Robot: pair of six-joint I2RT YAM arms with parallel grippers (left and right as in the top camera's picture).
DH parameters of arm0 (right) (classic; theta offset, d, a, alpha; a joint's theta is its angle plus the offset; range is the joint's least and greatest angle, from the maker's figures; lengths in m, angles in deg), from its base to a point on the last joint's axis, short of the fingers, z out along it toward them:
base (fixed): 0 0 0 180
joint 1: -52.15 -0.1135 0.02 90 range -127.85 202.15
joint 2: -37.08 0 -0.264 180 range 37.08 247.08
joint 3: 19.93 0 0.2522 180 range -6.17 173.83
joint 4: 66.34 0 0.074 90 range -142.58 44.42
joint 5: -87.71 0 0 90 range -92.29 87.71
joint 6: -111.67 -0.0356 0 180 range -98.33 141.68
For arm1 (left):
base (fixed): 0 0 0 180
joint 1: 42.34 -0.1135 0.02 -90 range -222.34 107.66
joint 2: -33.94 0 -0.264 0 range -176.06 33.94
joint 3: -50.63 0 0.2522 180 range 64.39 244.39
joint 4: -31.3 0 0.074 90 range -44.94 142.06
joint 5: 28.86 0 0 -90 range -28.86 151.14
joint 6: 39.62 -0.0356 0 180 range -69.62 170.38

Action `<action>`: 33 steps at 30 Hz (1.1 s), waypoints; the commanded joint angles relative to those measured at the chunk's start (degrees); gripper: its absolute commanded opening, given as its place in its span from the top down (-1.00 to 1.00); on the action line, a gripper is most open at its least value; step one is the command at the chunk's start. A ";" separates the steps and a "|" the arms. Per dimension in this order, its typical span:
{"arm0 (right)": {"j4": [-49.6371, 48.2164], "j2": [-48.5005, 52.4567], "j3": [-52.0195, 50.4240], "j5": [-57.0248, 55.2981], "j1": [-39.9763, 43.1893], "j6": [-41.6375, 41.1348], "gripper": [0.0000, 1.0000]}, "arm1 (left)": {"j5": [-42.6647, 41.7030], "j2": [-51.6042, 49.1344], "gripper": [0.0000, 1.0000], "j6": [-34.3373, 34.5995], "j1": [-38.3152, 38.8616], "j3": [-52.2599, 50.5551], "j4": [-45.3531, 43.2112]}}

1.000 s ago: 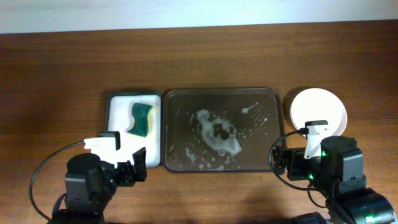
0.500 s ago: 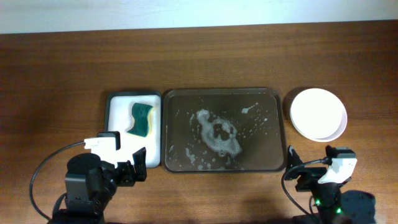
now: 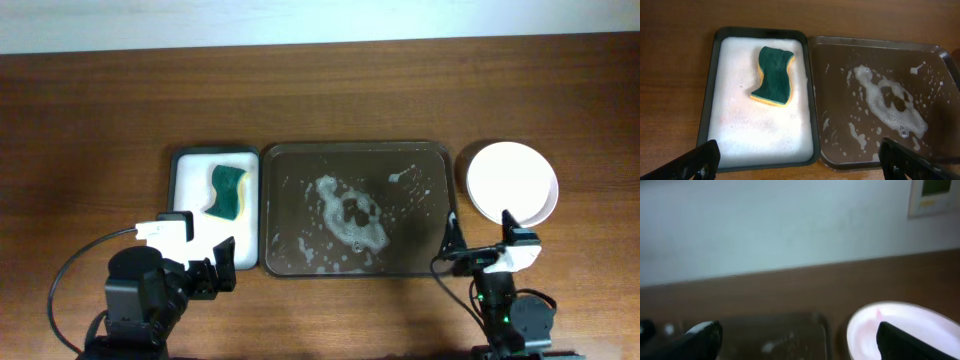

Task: Clean dirty plates on tray and stack at the side

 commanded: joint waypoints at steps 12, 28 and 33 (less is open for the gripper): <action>1.49 -0.46 -0.50 3.80 0.39 6.58 -0.98 | -0.20 0.28 -0.99 -0.94 -0.17 -0.37 -0.11; 1.49 -0.46 -0.50 3.82 0.39 6.58 -0.97 | 3.17 8.83 -0.99 -0.96 -0.17 -3.19 0.85; 1.49 -0.46 -0.50 3.80 0.39 6.58 -0.97 | 2.32 25.00 -0.99 -0.90 -0.17 -21.44 -9.46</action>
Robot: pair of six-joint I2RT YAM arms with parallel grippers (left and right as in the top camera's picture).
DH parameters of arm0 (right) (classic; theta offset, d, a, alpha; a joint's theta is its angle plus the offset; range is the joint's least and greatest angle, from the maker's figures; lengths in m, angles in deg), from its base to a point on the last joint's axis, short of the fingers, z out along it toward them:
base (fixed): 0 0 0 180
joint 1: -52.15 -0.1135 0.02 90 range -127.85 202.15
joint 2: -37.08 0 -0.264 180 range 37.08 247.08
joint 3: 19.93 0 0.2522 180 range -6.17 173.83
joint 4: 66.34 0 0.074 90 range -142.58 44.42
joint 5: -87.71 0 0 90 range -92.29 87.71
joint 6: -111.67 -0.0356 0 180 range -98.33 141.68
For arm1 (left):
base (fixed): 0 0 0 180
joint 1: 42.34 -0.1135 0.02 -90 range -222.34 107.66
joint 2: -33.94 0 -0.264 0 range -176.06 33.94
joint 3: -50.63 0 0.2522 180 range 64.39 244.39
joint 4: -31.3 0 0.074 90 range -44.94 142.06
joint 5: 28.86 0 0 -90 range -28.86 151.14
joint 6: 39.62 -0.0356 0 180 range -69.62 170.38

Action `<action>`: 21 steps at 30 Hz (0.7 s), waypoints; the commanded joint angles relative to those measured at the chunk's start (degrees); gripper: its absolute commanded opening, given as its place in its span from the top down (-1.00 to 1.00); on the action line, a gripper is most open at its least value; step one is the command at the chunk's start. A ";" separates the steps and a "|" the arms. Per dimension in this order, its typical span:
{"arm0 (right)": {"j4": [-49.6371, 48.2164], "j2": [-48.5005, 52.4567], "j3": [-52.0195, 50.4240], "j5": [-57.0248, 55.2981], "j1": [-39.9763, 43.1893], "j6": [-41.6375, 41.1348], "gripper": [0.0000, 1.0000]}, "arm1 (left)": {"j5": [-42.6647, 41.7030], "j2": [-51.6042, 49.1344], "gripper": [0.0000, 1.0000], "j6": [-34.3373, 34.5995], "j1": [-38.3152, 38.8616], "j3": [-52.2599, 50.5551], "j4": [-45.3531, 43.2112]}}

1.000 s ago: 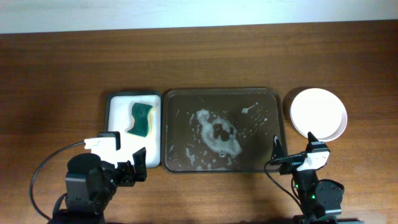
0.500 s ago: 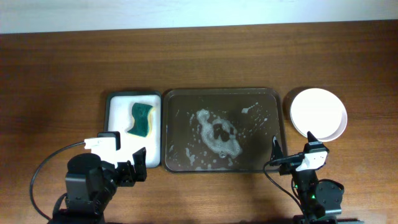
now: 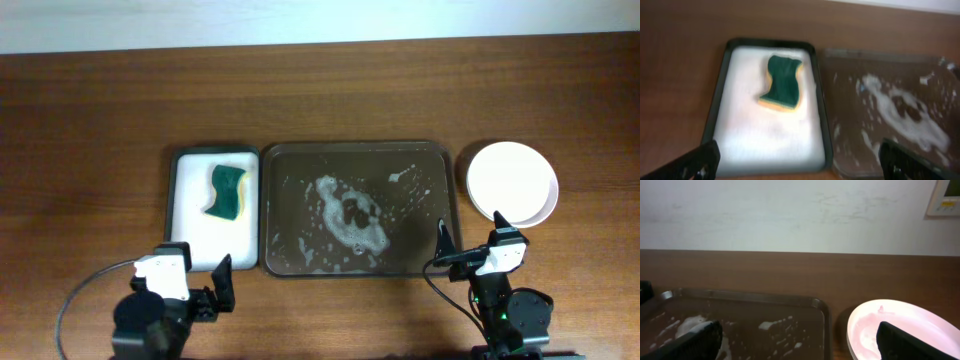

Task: Clean dirty plates on tray and stack at the side

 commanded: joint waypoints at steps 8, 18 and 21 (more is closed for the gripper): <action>0.28 -0.44 -0.26 0.96 0.35 0.02 -0.97 | 3.23 13.86 -0.99 -1.57 -0.17 -28.70 -48.78; 0.28 -0.44 -0.26 0.94 0.35 0.02 -0.97 | 1.95 13.84 -0.99 -8.61 -0.15 -28.81 -40.46; 0.28 -0.44 -0.26 0.94 0.35 0.02 -0.97 | 1.95 13.84 -0.99 -8.61 -0.15 -28.81 -40.46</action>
